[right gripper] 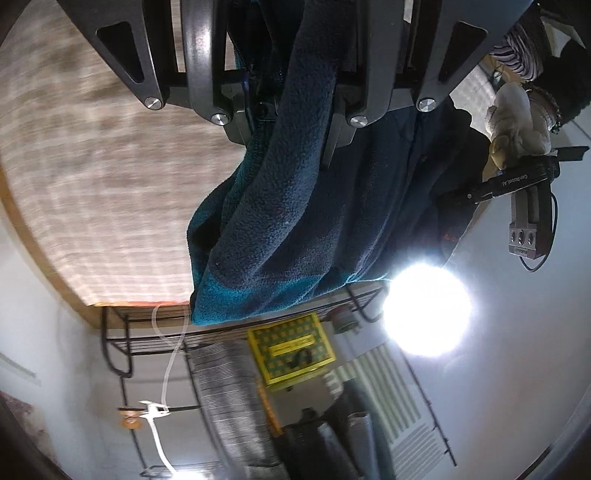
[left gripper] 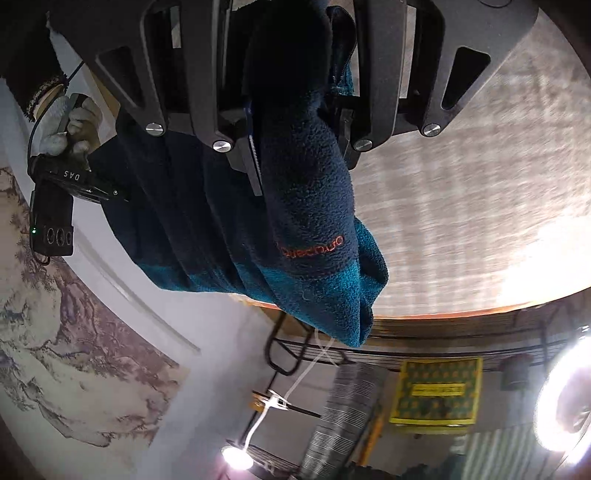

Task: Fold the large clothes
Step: 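Lift the bundle with both grippers and carry it toward the bed's head end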

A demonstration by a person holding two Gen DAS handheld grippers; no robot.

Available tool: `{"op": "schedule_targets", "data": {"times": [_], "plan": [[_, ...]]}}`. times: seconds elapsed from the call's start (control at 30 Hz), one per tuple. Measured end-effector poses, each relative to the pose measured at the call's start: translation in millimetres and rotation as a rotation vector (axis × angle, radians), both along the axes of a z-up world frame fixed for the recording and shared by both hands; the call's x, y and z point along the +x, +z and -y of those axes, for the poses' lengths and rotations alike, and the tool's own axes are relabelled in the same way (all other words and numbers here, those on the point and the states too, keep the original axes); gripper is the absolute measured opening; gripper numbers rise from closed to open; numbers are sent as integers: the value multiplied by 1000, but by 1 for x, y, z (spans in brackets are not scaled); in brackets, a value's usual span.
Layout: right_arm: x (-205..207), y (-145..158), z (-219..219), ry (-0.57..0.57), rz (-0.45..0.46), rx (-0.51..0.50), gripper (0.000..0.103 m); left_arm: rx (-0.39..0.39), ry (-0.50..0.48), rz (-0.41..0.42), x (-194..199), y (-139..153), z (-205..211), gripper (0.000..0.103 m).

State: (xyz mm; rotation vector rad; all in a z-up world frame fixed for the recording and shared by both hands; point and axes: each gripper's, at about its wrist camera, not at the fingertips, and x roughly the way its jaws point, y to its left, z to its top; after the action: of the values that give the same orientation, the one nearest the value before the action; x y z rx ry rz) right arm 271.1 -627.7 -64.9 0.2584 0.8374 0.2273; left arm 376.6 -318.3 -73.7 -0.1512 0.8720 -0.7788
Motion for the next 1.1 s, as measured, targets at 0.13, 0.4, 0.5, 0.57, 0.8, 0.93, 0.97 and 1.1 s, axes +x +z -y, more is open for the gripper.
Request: {"op": "schedule_targets", "data": {"times": [0.13, 0.4, 0.5, 0.57, 0.8, 0.93, 0.97, 1.1], "plan": [[14, 9, 38, -40, 0, -44, 27, -28, -26, -14, 30, -4, 48, 27], [69, 27, 128, -151, 44, -85, 26, -65, -65, -13, 102, -11, 154, 27], [97, 28, 151, -179, 58, -119, 26, -75, -61, 12, 126, -14, 185, 27], [113, 27, 162, -186, 70, -149, 26, -86, -55, 22, 144, -18, 203, 27], [170, 11, 204, -224, 96, -199, 26, -122, -37, -9, 202, -50, 261, 27], [196, -19, 225, -237, 68, -235, 26, -113, -32, -61, 226, -85, 279, 27], [202, -31, 229, -243, 45, -255, 26, -103, -11, -90, 236, -99, 280, 27], [228, -91, 263, -387, -122, -311, 30, -132, 32, -254, 269, -143, 275, 30]]}}
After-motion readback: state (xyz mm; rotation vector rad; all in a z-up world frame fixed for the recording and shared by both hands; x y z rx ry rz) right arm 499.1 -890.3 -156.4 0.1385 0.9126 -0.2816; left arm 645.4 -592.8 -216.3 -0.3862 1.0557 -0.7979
